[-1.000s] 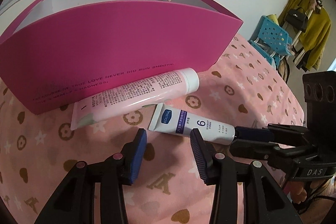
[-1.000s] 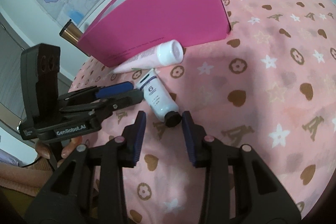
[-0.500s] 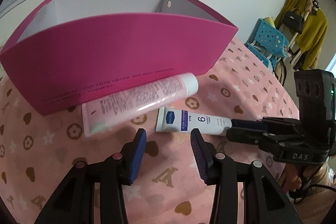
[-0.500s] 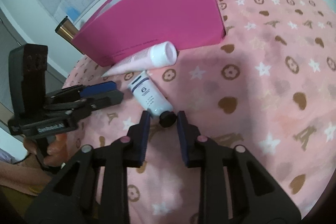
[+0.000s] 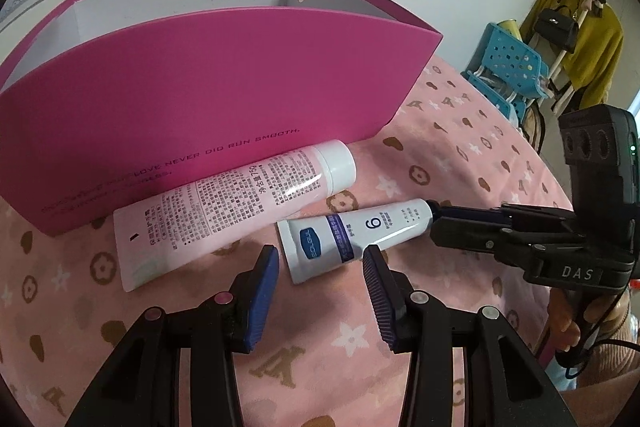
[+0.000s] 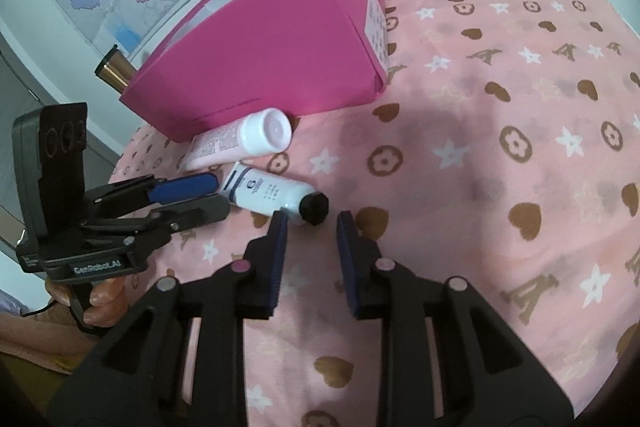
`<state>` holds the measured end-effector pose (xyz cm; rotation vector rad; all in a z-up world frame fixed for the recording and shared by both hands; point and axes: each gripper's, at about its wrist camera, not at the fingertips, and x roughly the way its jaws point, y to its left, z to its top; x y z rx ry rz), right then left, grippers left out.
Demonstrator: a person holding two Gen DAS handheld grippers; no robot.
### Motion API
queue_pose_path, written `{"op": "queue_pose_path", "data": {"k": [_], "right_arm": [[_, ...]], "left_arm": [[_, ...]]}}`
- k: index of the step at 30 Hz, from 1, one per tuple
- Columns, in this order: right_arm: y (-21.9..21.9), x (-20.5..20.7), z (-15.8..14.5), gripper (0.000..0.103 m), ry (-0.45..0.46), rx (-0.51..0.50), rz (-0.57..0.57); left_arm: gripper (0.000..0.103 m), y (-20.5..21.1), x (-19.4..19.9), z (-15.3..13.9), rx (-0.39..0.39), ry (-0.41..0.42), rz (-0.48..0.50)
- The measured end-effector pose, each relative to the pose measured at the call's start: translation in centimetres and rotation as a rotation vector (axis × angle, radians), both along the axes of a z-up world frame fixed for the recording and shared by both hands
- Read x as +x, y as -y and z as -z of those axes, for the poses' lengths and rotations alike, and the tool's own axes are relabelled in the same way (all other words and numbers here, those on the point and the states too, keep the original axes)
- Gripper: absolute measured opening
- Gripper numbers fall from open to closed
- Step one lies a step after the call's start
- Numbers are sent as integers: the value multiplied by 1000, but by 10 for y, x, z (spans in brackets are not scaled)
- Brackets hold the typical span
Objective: Organize rigid objects
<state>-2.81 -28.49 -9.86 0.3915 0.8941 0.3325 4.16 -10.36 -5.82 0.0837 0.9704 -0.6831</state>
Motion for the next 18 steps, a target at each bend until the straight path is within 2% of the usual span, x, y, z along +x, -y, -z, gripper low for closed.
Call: {"op": "queue_pose_path", "data": {"k": [18], "right_arm": [[-5,8,-3,28,14,-75,-10]], "left_arm": [[45,15,1,4,-7,-7,10]]}}
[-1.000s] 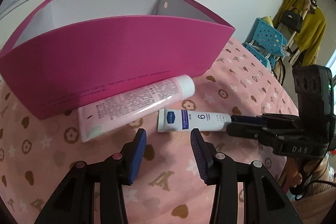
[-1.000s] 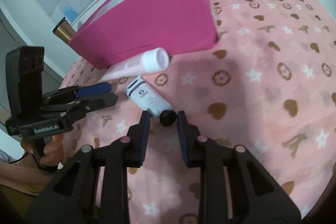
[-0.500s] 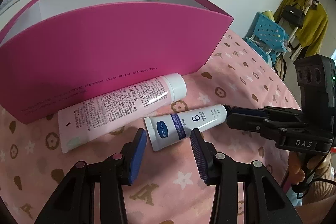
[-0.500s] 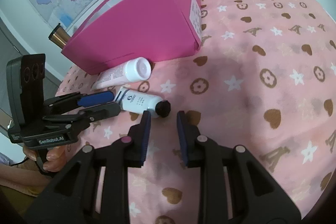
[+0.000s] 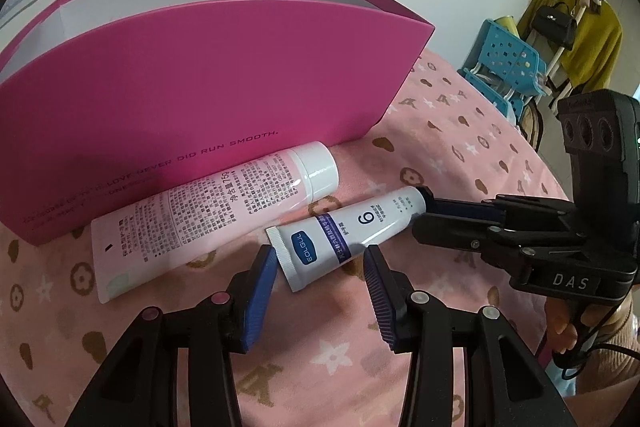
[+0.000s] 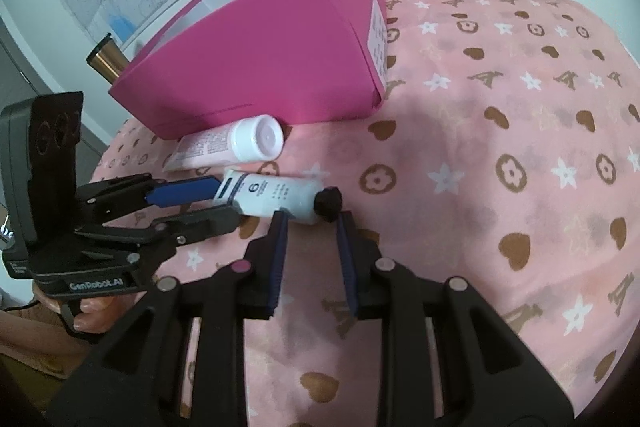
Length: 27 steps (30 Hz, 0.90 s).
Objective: Organize rigid objects
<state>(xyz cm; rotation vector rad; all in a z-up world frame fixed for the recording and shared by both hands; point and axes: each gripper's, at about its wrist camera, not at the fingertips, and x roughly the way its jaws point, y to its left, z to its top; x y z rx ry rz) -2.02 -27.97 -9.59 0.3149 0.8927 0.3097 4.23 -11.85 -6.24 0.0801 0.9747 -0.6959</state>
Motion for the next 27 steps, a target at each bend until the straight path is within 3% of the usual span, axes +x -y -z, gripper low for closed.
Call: {"op": "queue_pose_path", "data": {"k": [21,27], "right_arm": [[-5,18,-8,36,33,-43,-16],[-5,12,-8,38,33,-6,17]], "left_arm": [[46,4,-3,0,19,19,-23],[46,5,-6,0,27,16,-50]]}}
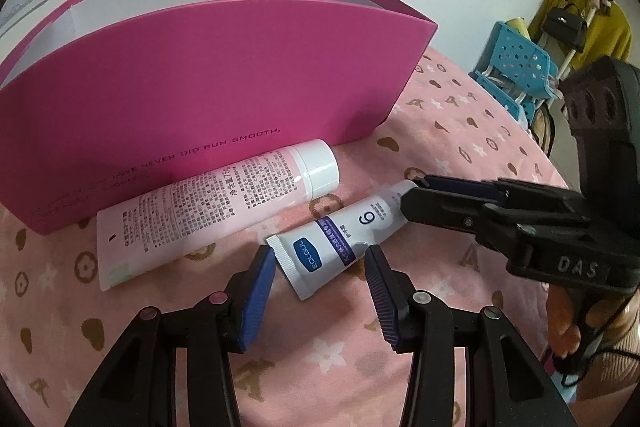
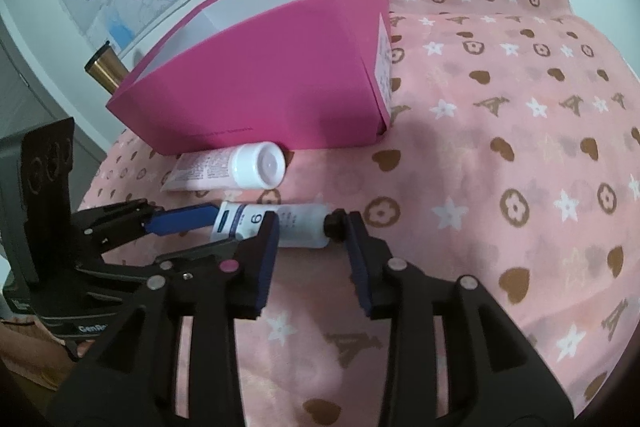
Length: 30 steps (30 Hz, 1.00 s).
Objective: Organize rigid objects
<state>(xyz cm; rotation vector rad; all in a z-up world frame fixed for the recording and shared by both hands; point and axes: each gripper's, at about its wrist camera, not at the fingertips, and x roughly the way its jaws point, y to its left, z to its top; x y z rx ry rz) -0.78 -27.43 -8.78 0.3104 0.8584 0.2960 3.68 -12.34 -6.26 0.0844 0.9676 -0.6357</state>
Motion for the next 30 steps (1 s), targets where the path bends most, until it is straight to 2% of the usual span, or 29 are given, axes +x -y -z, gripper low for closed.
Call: {"op": "queue_pose_path", "data": {"k": [6,8,10,13,20,22,27,30], "right_arm": [[0,-9,-4,37,14,30,20],[-1,-11,-7,37,22,29,24],[-3,-12,-11,36,27,72,-2],[-16,-14,-20,32,54,29,-14],[-7,-14,-14,32,30,45,-1],[-6,-13,-10,32,19,48,-9],[-16,-6,-2,33,4,41,-36],[-18,-5,3,34,-7,53,-37]], "left_arm": [[46,-5,0,-3,-27,-24,-20],[38,-6,-2,-7,-63,-40,-6],[38,-4,-6,-15,-92,-34,18],[36,5,-14,-22,-40,20,33],[39,-36,-13,-30,-78,26,-29],[42,-45,-14,-26,-71,18,-32],[42,-46,-11,-6,-51,-43,-46],[43,-38,-7,0,-48,-50,-39]]}}
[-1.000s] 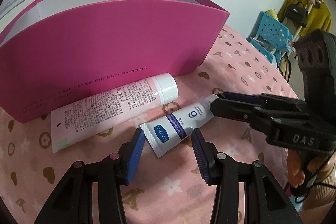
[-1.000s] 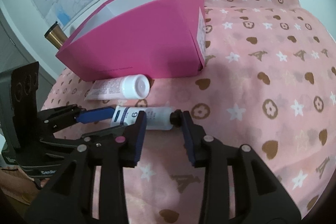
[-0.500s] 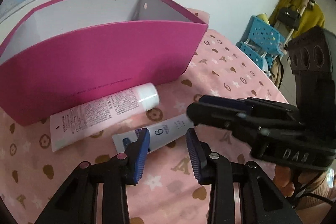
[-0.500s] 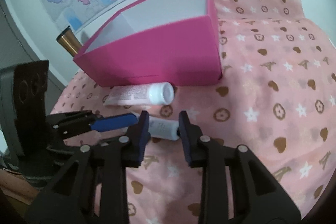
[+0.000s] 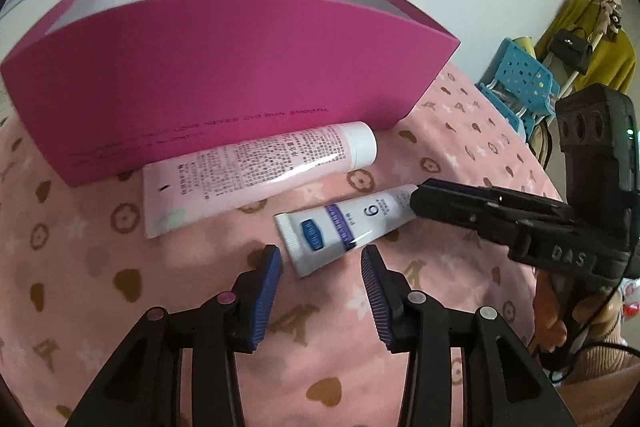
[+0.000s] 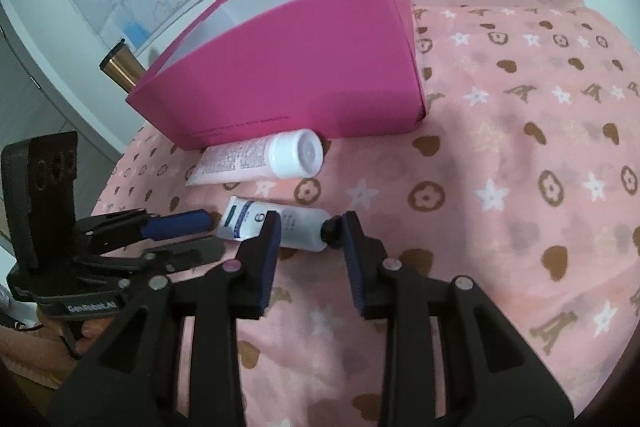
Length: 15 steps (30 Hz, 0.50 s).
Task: Organize rigid objects
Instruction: 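Carry the white tube into the magenta box and open the right tool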
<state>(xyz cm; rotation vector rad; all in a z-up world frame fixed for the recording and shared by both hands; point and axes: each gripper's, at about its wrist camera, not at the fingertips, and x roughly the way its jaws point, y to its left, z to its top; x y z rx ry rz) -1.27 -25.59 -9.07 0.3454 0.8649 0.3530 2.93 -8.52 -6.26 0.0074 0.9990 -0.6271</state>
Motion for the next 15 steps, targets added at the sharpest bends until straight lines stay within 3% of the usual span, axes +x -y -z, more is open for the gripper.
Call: {"op": "queue_pose_path", "data": {"k": [4,6,15], "right_arm": [[-3,-1,2,39,3,-2,3],[-4,-2,1,44,7,0,3],[-2,-9,-17,44,61,-8,39]], "left_arm": [[54,9,1,0,-2,9,4],[54,12,-1,0,10,17,-1],[54,11,-4,-10,-40,12,-12]]}}
